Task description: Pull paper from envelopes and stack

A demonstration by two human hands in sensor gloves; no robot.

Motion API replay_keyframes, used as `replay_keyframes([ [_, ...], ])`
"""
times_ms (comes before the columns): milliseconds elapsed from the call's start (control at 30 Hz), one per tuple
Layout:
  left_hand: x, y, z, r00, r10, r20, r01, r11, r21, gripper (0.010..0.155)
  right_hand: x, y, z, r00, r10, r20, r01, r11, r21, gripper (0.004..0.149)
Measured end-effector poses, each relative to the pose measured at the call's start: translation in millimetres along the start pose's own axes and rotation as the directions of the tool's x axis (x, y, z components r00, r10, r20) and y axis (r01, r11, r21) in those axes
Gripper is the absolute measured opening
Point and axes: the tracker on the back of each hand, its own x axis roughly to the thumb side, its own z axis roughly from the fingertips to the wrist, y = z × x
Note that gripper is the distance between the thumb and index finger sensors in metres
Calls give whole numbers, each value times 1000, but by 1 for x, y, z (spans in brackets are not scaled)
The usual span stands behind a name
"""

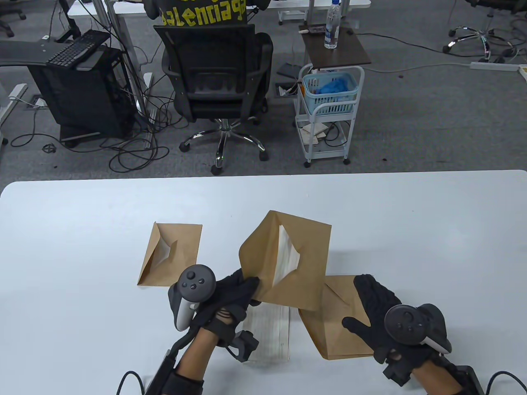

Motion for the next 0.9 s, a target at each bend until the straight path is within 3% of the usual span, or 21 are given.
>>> replay_keyframes([
  [133, -5, -22, 3, 998, 61, 21, -60, 996, -60, 51, -10, 2, -3, 972, -228, -60, 229, 973, 8, 94],
  [167, -4, -31, 4, 996, 78, 48, -73, 993, -89, 51, -15, 3, -4, 941, -328, -86, 329, 944, -4, 94],
  [333, 3, -53, 11, 991, 41, 130, -23, 990, -136, 51, -22, 8, -8, 825, -552, -122, 550, 833, -54, 87],
  [567, 6, -61, 17, 978, -100, 184, 128, 981, -148, 53, -24, 8, -8, 801, -592, -86, 587, 806, -76, 58],
  [667, 6, -61, 18, 974, -129, 185, 156, 978, -141, 52, -22, 7, -7, 767, -639, -63, 633, 768, -97, 50],
  [733, 6, -59, 20, 973, -167, 160, 189, 973, -133, 53, -18, 6, -5, 777, -629, -34, 622, 775, -110, 47],
  [767, 6, -58, 21, 972, -189, 142, 207, 970, -125, 54, -17, 5, -5, 786, -618, -22, 613, 783, -109, 47],
  [833, 6, -49, 24, 961, -250, 120, 253, 967, -8, 62, -13, 2, -3, 823, -569, 8, 566, 817, -107, 47],
  [900, 7, -35, 26, 928, -364, 81, 348, 924, 159, 69, -11, 2, -1, 819, -573, 6, 571, 815, -100, 46],
])
